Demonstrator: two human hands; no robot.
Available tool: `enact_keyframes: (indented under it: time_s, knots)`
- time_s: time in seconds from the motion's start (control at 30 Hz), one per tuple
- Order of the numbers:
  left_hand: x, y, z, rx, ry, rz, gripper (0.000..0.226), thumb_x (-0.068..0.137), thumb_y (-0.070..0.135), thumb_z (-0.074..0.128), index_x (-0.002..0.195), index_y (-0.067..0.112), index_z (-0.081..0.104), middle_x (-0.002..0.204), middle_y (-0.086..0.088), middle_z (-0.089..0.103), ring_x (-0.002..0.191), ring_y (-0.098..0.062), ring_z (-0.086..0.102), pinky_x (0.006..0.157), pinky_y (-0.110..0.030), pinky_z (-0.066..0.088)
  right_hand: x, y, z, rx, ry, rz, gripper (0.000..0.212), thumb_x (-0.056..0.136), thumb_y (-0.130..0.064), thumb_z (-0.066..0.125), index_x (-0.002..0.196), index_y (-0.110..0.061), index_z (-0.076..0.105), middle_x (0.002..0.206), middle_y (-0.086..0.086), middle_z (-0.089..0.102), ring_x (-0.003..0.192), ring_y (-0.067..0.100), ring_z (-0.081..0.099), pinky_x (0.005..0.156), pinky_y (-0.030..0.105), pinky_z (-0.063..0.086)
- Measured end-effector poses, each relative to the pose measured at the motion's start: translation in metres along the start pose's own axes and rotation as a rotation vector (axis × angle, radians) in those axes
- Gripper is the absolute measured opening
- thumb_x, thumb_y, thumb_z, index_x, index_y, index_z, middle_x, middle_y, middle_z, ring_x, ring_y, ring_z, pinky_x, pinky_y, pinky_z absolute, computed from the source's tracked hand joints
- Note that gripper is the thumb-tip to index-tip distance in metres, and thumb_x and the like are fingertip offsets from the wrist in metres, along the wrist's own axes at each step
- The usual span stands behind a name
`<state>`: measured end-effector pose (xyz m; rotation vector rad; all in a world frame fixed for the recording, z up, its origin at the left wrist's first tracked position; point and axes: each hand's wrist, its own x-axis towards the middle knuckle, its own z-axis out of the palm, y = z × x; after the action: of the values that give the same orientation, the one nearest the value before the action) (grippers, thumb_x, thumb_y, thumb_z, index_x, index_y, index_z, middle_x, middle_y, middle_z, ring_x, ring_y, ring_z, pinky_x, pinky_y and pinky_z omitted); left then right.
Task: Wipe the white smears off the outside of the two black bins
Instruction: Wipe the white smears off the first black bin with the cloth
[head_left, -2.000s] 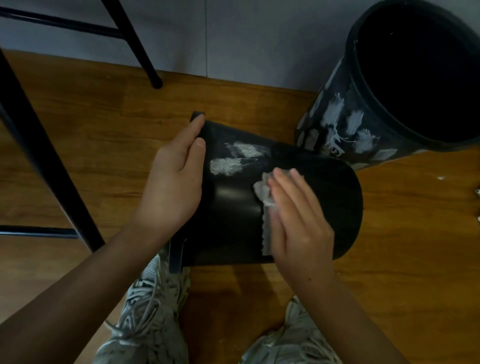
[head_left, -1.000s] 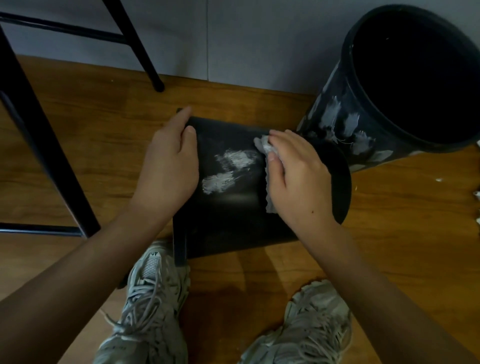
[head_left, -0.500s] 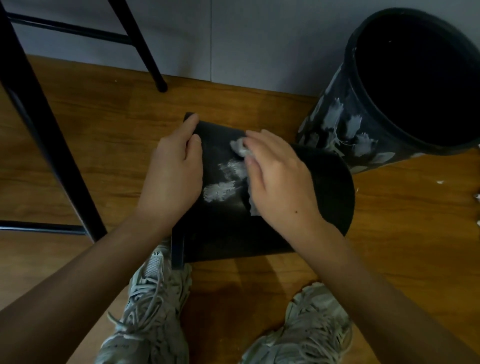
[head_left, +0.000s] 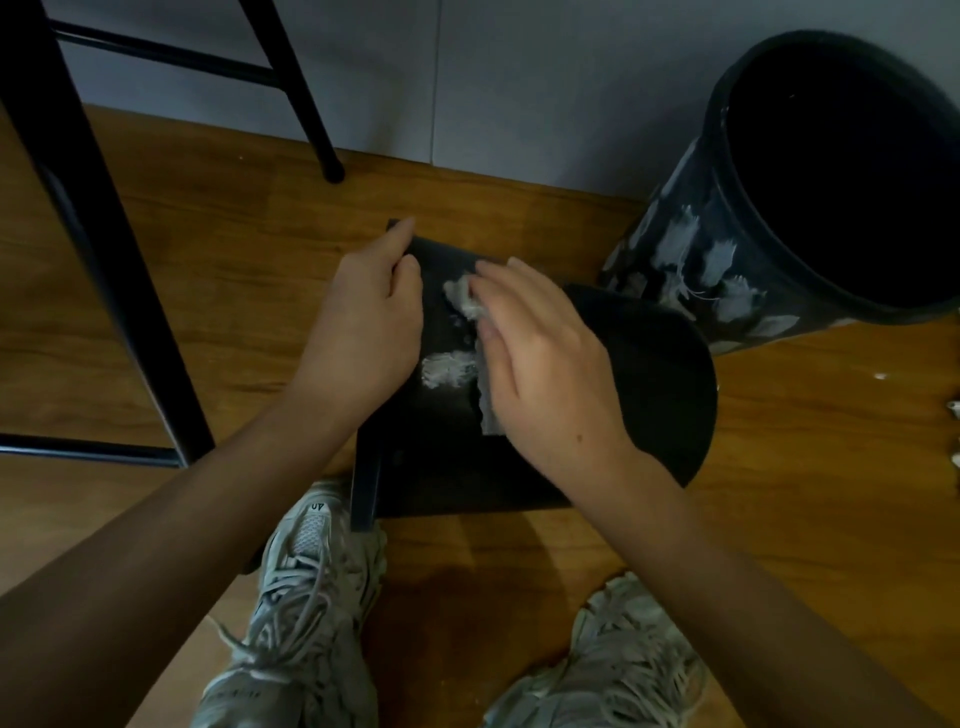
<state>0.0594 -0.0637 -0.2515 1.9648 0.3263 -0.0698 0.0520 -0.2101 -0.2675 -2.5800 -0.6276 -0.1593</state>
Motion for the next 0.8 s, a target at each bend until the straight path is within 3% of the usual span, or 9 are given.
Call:
enact_keyframes:
  time_s: [0.1, 0.23, 0.47, 0.67, 0.8]
  knots:
    - [0.002, 0.001, -0.002, 0.01, -0.012, -0.015, 0.043, 0.104, 0.015, 0.033, 0.147, 0.016, 0.035, 0.081, 0.025, 0.042, 0.063, 0.027, 0.046, 0.062, 0.004, 0.038, -0.025, 0.007, -0.006, -0.007, -0.015, -0.1, 0.037, 0.101, -0.013, 0.04, 0.132, 0.0, 0.056, 0.137, 0.013, 0.055, 0.136, 0.024, 0.042, 0.117, 0.028, 0.028]
    - [-0.005, 0.001, -0.002, -0.002, -0.032, -0.022, 0.044, 0.104, 0.015, 0.033, 0.148, 0.017, 0.032, 0.083, 0.029, 0.039, 0.065, 0.031, 0.044, 0.061, 0.006, 0.035, -0.015, 0.025, -0.014, -0.039, 0.024, 0.066, 0.037, 0.1, -0.016, 0.038, 0.127, -0.002, 0.06, 0.132, 0.012, 0.06, 0.131, 0.022, 0.048, 0.114, 0.02, 0.027]
    - [-0.001, -0.005, -0.002, 0.011, -0.01, -0.012, 0.043, 0.104, 0.015, 0.034, 0.147, 0.016, 0.035, 0.084, 0.028, 0.043, 0.069, 0.028, 0.046, 0.067, 0.003, 0.038, -0.008, 0.005, -0.004, -0.019, -0.078, -0.173, 0.038, 0.099, -0.012, 0.04, 0.131, -0.002, 0.058, 0.137, 0.011, 0.056, 0.136, 0.025, 0.043, 0.115, 0.032, 0.032]
    - [-0.003, -0.002, -0.003, 0.011, -0.027, -0.027, 0.044, 0.104, 0.017, 0.032, 0.148, 0.018, 0.033, 0.08, 0.026, 0.041, 0.066, 0.029, 0.045, 0.064, 0.005, 0.036, -0.032, 0.034, -0.021, -0.056, 0.001, -0.031, 0.035, 0.099, -0.007, 0.043, 0.129, -0.003, 0.059, 0.135, 0.01, 0.058, 0.136, 0.022, 0.044, 0.114, 0.029, 0.034]
    - [-0.006, -0.004, -0.002, 0.007, -0.015, -0.011, 0.043, 0.104, 0.016, 0.033, 0.147, 0.017, 0.034, 0.079, 0.025, 0.045, 0.066, 0.024, 0.048, 0.066, 0.0, 0.041, -0.015, 0.008, -0.006, -0.049, -0.044, -0.136, 0.033, 0.095, -0.003, 0.051, 0.128, -0.001, 0.06, 0.135, 0.012, 0.058, 0.135, 0.027, 0.044, 0.114, 0.034, 0.033]
